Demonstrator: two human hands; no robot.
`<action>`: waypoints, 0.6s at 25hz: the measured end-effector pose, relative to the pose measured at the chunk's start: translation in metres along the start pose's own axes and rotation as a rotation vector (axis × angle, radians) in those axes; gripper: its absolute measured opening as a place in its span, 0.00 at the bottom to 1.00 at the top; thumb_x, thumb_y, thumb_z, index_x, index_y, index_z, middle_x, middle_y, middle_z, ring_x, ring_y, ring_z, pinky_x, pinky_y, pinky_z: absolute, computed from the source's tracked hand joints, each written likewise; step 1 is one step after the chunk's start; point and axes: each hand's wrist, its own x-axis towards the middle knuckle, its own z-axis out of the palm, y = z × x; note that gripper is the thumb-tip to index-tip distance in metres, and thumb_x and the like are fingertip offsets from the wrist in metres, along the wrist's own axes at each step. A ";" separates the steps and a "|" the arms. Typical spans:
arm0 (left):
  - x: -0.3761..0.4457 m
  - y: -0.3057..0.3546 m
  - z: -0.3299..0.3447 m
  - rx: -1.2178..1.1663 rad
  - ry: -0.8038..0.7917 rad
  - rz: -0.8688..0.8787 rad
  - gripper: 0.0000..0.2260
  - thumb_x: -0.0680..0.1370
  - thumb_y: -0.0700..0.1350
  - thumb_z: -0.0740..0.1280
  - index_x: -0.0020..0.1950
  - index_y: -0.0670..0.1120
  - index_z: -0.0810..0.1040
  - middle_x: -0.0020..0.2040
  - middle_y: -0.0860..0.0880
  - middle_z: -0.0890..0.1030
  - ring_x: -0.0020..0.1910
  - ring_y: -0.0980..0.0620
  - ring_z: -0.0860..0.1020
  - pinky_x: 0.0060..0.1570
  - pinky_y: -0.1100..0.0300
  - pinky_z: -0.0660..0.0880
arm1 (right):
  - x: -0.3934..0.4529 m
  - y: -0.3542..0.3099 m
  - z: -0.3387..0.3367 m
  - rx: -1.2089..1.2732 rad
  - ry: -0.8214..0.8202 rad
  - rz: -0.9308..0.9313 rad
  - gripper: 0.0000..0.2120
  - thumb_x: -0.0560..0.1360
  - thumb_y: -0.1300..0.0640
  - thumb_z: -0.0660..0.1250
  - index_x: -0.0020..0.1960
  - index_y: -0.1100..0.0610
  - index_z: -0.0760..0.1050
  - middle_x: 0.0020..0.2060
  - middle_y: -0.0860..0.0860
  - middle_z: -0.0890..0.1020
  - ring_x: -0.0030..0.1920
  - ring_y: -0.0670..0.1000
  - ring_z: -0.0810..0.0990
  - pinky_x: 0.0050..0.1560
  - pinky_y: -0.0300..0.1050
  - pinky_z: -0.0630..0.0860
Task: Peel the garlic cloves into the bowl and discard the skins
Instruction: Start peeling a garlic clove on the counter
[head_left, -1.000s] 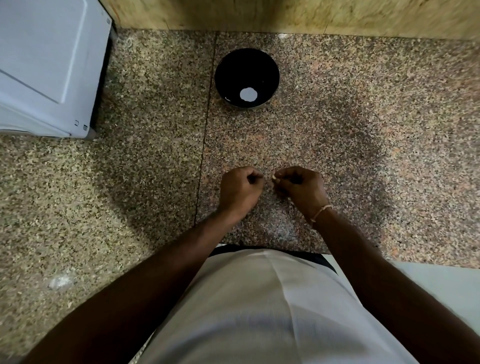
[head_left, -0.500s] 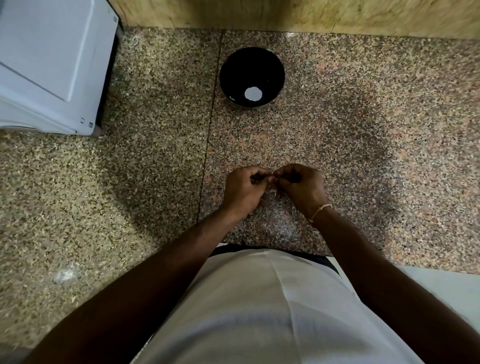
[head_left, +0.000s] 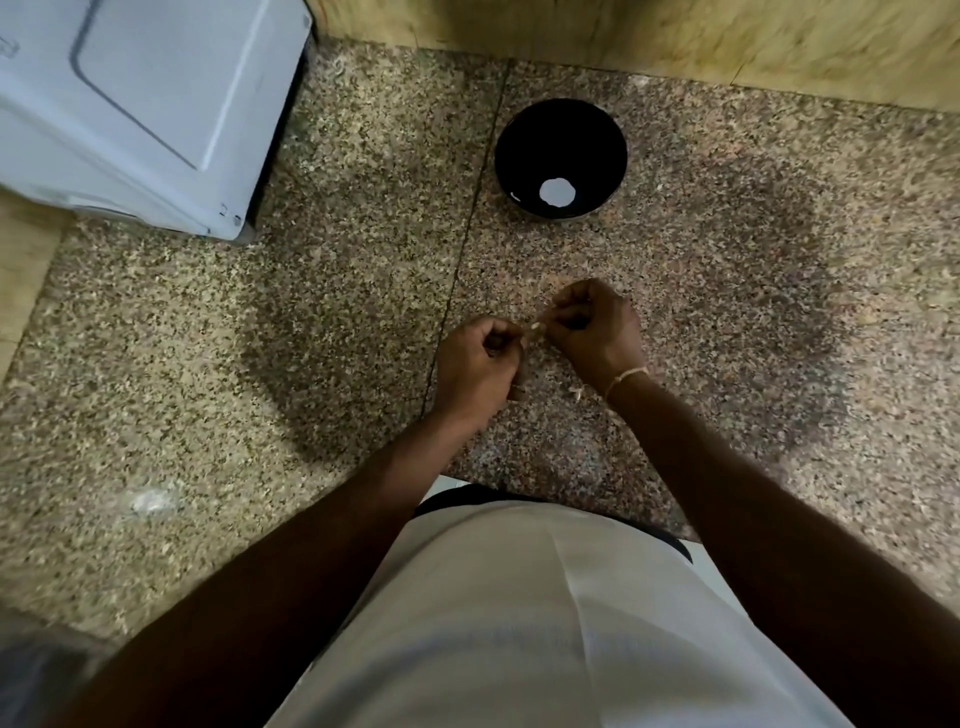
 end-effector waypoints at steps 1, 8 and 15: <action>-0.001 0.000 -0.003 -0.017 0.006 -0.005 0.05 0.81 0.39 0.73 0.47 0.49 0.84 0.38 0.49 0.85 0.30 0.45 0.85 0.27 0.50 0.83 | 0.006 -0.004 0.003 -0.050 -0.007 -0.012 0.12 0.71 0.59 0.77 0.50 0.50 0.78 0.41 0.44 0.86 0.43 0.41 0.85 0.45 0.43 0.84; -0.009 0.000 -0.002 0.020 0.007 -0.001 0.03 0.81 0.39 0.72 0.49 0.45 0.84 0.40 0.49 0.85 0.30 0.44 0.85 0.28 0.46 0.83 | 0.012 0.002 0.001 -0.211 0.037 -0.081 0.04 0.74 0.57 0.73 0.47 0.50 0.80 0.38 0.44 0.84 0.40 0.48 0.84 0.41 0.43 0.82; -0.016 -0.004 0.017 0.225 -0.049 0.057 0.04 0.79 0.42 0.72 0.46 0.50 0.83 0.36 0.53 0.84 0.31 0.53 0.84 0.31 0.54 0.82 | -0.014 0.029 -0.034 -0.495 0.024 -0.271 0.12 0.79 0.67 0.66 0.57 0.59 0.85 0.52 0.57 0.85 0.50 0.57 0.83 0.51 0.44 0.79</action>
